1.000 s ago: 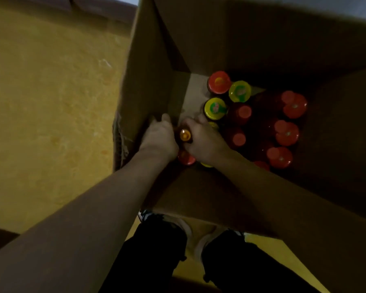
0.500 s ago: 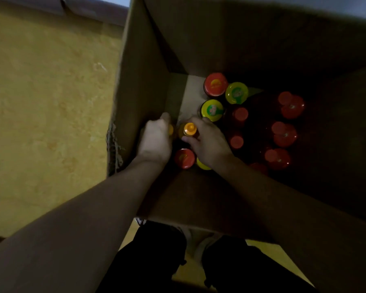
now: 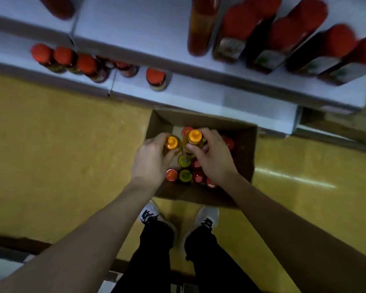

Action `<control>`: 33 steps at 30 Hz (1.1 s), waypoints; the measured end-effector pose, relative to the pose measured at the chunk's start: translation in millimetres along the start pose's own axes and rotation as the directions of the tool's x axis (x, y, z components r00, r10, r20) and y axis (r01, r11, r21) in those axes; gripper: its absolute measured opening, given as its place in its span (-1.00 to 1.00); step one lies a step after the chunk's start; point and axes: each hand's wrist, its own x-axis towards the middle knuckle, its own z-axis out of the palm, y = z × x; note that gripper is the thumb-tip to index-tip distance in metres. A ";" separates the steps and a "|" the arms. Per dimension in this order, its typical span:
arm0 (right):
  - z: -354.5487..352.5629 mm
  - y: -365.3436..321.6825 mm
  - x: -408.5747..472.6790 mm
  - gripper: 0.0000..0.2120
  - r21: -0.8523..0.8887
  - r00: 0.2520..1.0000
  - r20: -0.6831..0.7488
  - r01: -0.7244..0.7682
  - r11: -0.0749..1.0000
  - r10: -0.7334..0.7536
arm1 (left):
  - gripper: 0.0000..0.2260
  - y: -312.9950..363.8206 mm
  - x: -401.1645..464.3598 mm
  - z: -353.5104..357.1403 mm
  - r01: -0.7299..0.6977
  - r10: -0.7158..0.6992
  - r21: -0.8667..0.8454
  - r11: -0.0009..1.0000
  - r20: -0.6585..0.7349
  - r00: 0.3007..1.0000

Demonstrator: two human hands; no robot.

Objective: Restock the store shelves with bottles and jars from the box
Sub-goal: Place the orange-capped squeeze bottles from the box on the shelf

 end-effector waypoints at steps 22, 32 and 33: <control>-333.0 -346.4 -123.2 -0.71 0.001 0.830 -0.325 0.479 0.878 -0.452 | -0.70 334.0 -56.7 -370.2 -0.408 0.303 -0.226 0.885 -0.386 0.871; -396.5 -487.8 -140.5 -0.78 -0.043 0.629 -0.386 0.718 0.695 -0.674 | -0.59 400.0 -102.4 -514.6 -0.417 0.242 -0.173 0.892 -0.596 0.766; -399.0 -502.7 -140.6 -0.77 -0.052 0.610 -0.375 0.738 0.672 -0.699 | -0.62 404.1 -108.6 -527.5 -0.422 0.247 -0.164 0.892 -0.604 0.758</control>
